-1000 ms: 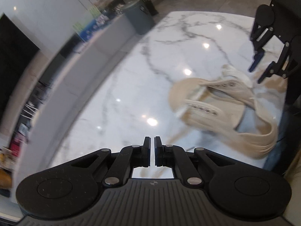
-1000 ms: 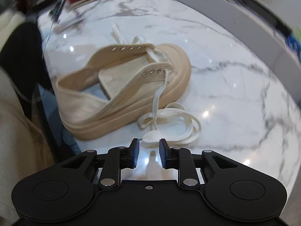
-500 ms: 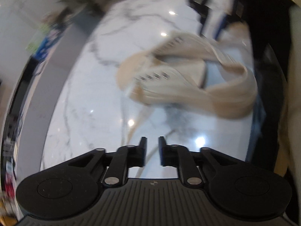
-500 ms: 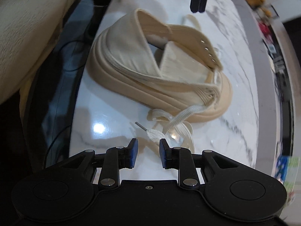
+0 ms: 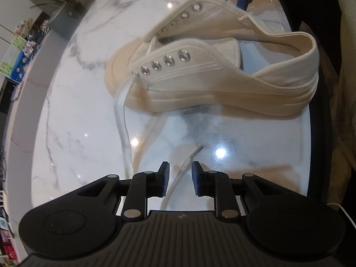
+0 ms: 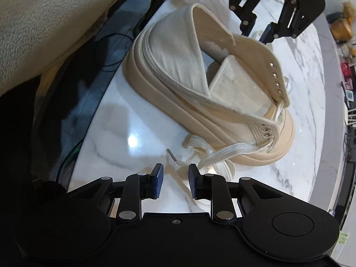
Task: Lace up shoes with both hands
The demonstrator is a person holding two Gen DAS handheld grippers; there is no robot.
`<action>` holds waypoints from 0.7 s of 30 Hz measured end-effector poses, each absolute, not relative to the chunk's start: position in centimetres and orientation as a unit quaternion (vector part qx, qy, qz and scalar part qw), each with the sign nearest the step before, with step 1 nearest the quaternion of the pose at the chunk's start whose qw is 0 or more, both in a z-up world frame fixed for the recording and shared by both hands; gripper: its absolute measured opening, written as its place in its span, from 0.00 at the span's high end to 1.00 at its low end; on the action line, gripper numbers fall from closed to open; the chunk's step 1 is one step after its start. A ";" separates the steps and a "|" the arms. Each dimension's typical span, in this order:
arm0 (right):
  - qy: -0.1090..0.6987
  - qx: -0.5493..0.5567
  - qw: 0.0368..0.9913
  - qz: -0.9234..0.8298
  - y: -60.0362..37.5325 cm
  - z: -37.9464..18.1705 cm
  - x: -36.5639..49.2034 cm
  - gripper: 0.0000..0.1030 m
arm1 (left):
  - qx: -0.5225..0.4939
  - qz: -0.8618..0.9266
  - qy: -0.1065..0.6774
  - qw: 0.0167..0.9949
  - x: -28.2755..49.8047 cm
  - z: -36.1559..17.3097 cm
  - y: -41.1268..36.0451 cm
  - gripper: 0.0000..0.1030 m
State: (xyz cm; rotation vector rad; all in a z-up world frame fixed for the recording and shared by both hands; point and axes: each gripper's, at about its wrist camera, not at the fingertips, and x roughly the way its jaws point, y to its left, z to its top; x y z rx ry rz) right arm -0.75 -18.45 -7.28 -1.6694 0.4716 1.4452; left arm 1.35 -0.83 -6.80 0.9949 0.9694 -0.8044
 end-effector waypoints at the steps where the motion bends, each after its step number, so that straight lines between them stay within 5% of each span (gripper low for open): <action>1: 0.187 -0.666 0.427 0.583 -18.5 -7.3 -0.7 0.79 | 0.441 -0.362 0.439 0.694 1.4 -6.8 -0.7 0.80; 10: 0.183 -0.680 0.394 0.590 -18.0 -8.0 -0.4 0.79 | 0.413 -0.365 0.454 0.700 1.8 -6.7 0.0 0.80; 15: 0.225 -0.668 0.397 0.588 -17.2 -8.1 0.7 0.98 | 0.407 -0.366 0.455 0.702 1.8 -6.6 0.2 0.80; 21: 0.248 -0.645 0.424 0.586 -16.9 -7.6 0.8 1.00 | 0.403 -0.361 0.453 0.708 1.5 -6.3 0.2 0.80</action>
